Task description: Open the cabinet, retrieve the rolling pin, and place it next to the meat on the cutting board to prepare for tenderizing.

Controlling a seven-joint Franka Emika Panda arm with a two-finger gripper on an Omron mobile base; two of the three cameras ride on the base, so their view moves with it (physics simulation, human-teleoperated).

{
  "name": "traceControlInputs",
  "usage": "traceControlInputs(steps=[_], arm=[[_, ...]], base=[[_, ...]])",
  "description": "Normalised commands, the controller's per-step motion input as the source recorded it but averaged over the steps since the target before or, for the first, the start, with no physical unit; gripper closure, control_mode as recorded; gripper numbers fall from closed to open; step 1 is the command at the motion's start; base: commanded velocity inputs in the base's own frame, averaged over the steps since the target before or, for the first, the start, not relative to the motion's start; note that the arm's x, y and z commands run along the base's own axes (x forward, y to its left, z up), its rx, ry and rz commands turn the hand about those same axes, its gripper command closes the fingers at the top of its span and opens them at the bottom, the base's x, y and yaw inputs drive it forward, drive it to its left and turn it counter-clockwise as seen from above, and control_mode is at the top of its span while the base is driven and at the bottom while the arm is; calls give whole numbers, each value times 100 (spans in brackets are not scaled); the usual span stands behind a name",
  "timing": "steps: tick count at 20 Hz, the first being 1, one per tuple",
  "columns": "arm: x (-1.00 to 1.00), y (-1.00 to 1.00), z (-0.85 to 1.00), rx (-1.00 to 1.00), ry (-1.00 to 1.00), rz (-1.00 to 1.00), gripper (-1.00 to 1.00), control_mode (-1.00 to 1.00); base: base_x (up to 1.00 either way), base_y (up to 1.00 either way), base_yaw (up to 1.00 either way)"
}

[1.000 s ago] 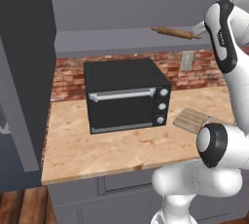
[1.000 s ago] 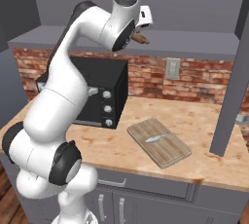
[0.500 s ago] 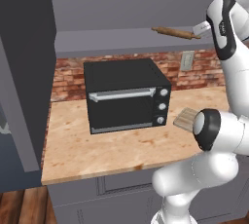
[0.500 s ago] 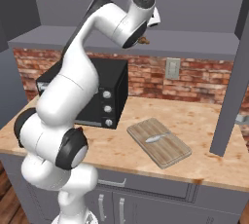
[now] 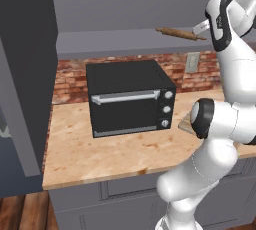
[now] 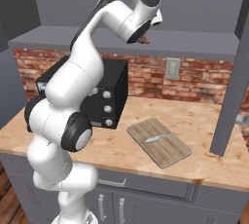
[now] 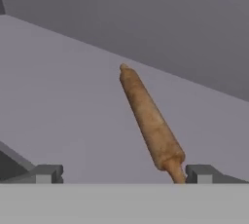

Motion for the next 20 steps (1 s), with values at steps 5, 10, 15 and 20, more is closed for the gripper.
traceControlInputs(steps=[5, 10, 15, 20], arm=[[40, 0, -7, 0, 9, 0, -100, -100], [36, -6, -10, 0, 5, 0, -100, -100], [29, -16, -12, 0, 0, 0, -100, -100], [18, -20, -12, 0, 0, 0, -100, -100]], base=[[0, 0, 0], [0, 0, 0], [0, 0, 0], [0, 0, 0]])
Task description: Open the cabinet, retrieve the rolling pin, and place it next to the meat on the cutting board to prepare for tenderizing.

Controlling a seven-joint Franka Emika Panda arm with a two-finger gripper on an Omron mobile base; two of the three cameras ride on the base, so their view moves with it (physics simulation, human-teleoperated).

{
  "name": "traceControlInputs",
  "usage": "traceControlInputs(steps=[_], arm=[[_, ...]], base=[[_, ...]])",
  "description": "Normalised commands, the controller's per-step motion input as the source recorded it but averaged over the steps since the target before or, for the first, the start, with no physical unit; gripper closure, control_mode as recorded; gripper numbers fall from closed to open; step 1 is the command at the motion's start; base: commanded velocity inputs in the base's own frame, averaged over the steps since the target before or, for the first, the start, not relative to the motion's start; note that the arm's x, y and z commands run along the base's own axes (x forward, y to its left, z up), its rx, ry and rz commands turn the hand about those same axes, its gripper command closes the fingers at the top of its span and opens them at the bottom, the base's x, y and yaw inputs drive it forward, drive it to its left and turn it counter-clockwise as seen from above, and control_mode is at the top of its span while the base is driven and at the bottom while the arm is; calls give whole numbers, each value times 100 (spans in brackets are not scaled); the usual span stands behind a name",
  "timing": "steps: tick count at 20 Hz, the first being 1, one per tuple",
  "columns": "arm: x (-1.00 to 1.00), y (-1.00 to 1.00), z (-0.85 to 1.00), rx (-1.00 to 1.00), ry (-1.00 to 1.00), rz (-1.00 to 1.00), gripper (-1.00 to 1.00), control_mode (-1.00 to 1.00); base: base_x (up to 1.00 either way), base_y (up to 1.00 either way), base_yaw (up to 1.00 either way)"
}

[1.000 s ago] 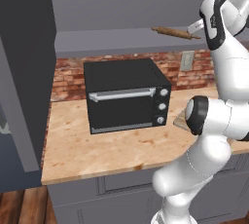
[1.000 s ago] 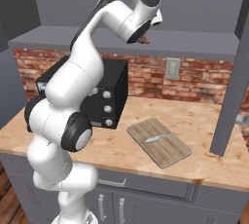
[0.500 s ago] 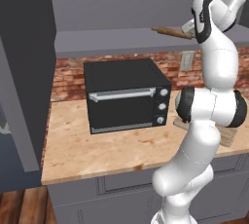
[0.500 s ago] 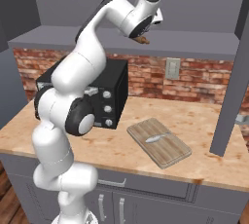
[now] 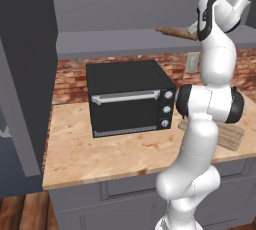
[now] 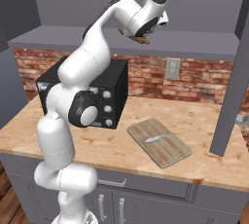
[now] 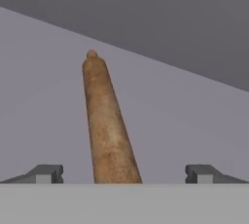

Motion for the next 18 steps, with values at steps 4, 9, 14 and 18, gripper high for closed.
traceControlInputs(steps=[4, 9, 14, 18], arm=[[5, -15, -9, 0, 0, 1, -100, -100], [0, -1, -1, 0, 0, 5, -100, -100], [0, 1, -3, 0, 0, 7, -100, -100], [0, 7, -7, 0, 0, 8, -100, -100]], base=[[0, 0, 0], [0, 0, 0], [0, 0, 0], [0, 0, 0]])
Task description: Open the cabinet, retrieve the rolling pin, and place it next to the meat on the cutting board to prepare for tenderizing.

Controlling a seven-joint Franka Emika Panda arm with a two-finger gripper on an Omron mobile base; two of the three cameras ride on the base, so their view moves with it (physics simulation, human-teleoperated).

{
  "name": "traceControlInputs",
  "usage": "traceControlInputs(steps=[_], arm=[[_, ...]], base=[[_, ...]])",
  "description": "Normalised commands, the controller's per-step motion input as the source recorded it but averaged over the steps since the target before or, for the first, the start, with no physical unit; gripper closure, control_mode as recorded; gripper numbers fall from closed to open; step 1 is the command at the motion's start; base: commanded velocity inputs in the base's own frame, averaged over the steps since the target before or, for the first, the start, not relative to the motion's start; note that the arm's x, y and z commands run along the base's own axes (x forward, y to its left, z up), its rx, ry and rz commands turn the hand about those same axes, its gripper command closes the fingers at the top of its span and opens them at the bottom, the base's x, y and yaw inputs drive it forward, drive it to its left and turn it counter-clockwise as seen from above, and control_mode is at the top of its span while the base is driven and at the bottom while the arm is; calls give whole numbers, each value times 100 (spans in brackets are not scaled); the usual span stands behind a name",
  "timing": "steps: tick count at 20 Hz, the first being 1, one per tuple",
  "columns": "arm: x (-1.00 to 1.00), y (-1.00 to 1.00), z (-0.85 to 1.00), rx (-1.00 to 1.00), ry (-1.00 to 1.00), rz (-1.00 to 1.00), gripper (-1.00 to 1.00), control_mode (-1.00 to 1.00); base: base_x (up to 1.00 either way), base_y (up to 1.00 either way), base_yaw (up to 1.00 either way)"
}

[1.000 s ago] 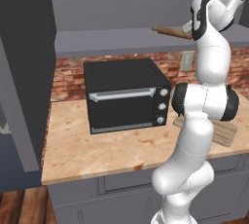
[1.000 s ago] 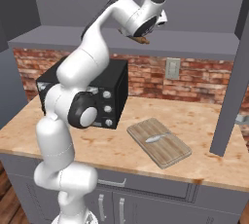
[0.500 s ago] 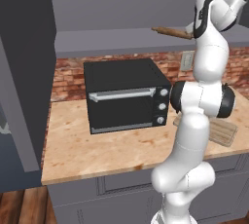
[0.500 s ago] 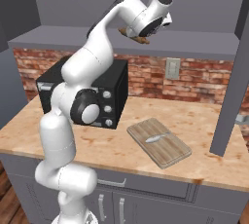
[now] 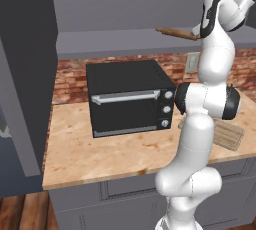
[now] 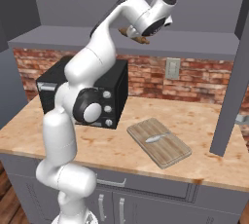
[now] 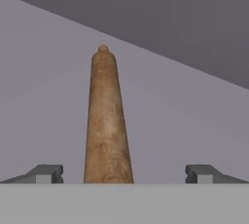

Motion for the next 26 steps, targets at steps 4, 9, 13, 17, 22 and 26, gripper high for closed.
traceControlInputs(steps=[4, 9, 13, 17, 22, 26], arm=[[1, 12, -10, 0, 0, 9, -100, -100], [11, 18, -13, 0, 3, 7, -100, -100], [19, 20, -17, 0, 6, 6, -100, -100], [21, 21, -20, 0, 7, 6, -100, -100], [20, 20, -30, 0, 6, 6, 100, -100], [11, 9, -29, 0, 0, 5, 100, -100]], base=[[0, 0, 0], [0, 0, 0], [0, 0, 0], [0, 0, 0], [0, 0, 0], [0, 0, 0]])
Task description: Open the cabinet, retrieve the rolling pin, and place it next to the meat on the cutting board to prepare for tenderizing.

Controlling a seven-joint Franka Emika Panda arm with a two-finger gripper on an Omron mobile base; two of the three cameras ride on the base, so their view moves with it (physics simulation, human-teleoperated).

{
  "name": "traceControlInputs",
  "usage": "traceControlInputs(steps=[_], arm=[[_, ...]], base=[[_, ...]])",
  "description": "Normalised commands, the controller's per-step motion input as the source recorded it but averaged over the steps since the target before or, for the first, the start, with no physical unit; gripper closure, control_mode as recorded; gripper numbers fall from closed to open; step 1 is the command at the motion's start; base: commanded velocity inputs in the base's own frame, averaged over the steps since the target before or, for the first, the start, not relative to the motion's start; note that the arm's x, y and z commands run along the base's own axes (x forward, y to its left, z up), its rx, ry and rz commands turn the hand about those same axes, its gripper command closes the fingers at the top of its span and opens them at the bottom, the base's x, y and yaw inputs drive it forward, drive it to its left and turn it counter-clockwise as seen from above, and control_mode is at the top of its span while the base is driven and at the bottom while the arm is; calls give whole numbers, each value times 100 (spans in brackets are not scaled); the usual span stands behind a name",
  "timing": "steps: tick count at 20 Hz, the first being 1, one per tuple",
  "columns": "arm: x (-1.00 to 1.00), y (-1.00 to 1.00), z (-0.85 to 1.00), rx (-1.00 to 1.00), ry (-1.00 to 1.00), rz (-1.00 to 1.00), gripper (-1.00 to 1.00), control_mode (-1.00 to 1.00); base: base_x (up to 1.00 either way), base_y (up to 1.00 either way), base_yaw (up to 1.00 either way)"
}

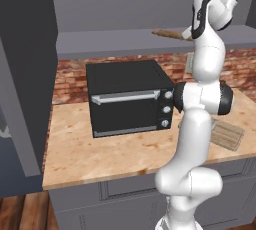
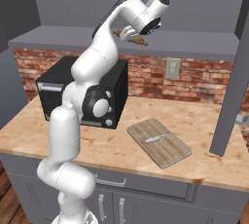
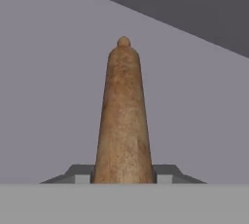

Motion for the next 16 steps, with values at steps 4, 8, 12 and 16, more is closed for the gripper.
traceControlInputs(steps=[4, 8, 12, 16], arm=[[0, 4, -21, 0, 0, 4, 100, -100], [-12, 0, -5, 6, -3, 1, 100, -100], [-67, 0, 0, 5, -12, -1, 100, -100], [-99, 0, 0, 7, -16, -5, 100, -100]], base=[[0, 0, 0], [0, 0, 0], [0, 0, 0], [0, 0, 0]])
